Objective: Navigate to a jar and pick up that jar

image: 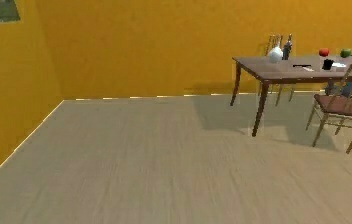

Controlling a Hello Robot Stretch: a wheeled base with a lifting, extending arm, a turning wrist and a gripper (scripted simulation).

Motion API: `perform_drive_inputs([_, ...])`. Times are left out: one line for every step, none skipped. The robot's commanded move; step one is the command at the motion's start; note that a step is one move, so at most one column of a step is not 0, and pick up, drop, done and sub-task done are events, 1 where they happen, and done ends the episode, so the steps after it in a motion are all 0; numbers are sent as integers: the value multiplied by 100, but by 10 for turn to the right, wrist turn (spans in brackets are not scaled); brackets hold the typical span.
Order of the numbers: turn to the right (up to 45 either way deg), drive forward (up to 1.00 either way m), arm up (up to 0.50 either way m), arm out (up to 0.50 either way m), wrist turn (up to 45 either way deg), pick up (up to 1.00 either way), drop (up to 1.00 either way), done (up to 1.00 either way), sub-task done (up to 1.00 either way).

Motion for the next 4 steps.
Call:
perform_drive_inputs([0,20,0,0,0,0,0,0,0])
perform_drive_inputs([360,0,0,0,0,0,0,0,0])
perform_drive_inputs([0,100,0,0,0,0,0,0,0])
perform_drive_inputs([30,0,0,0,0,0,0,0,0])
